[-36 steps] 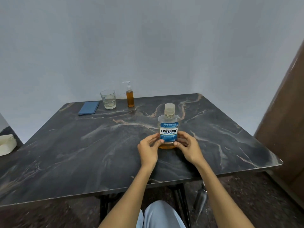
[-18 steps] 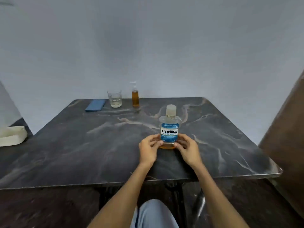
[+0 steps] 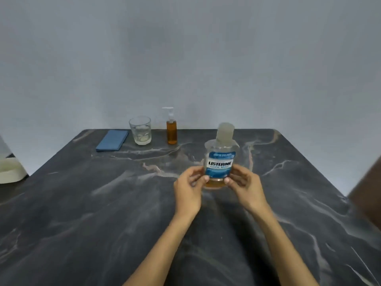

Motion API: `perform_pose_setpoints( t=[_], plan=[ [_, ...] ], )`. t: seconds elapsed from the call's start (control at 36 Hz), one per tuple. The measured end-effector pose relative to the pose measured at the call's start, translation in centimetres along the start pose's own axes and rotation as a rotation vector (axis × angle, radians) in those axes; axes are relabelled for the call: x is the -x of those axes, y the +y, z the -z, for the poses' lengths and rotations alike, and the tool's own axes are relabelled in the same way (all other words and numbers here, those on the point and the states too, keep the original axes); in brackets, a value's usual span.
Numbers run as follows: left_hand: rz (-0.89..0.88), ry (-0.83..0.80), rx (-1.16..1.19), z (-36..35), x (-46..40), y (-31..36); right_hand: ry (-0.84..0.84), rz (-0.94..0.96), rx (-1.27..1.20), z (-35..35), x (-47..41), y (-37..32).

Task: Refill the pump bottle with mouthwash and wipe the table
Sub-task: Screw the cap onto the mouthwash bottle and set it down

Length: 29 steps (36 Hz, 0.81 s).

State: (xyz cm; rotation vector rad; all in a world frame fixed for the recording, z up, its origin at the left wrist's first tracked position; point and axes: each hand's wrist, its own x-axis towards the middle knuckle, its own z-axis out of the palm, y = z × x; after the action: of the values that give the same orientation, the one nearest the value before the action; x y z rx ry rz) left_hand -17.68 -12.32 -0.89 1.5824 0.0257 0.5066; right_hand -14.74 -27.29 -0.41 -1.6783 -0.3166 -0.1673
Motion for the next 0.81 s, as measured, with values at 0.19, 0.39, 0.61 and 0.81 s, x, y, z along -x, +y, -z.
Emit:
perform_pose_setpoints(
  t=[0.19, 0.39, 0.61, 0.81],
  plan=[
    [-0.033, 0.042, -0.129, -2.7, -11.9, -0.4, 0.076, 0.019, -0.015, -1.5, -11.6, 0.4],
    [0.039, 0.086, -0.217, -3.8, -19.9, -4.8, 0.1, -0.002, 0.049, -3.7, -19.8, 4.5],
    [0.108, 0.074, -0.285, -4.1, -23.9, -8.9, 0.134, 0.01, 0.167, -4.9, -22.9, 8.9],
    [0.133, 0.075, -0.248, -5.1, -24.3, -10.1, 0.146, 0.023, 0.227, -4.0, -23.7, 10.0]
  ],
)
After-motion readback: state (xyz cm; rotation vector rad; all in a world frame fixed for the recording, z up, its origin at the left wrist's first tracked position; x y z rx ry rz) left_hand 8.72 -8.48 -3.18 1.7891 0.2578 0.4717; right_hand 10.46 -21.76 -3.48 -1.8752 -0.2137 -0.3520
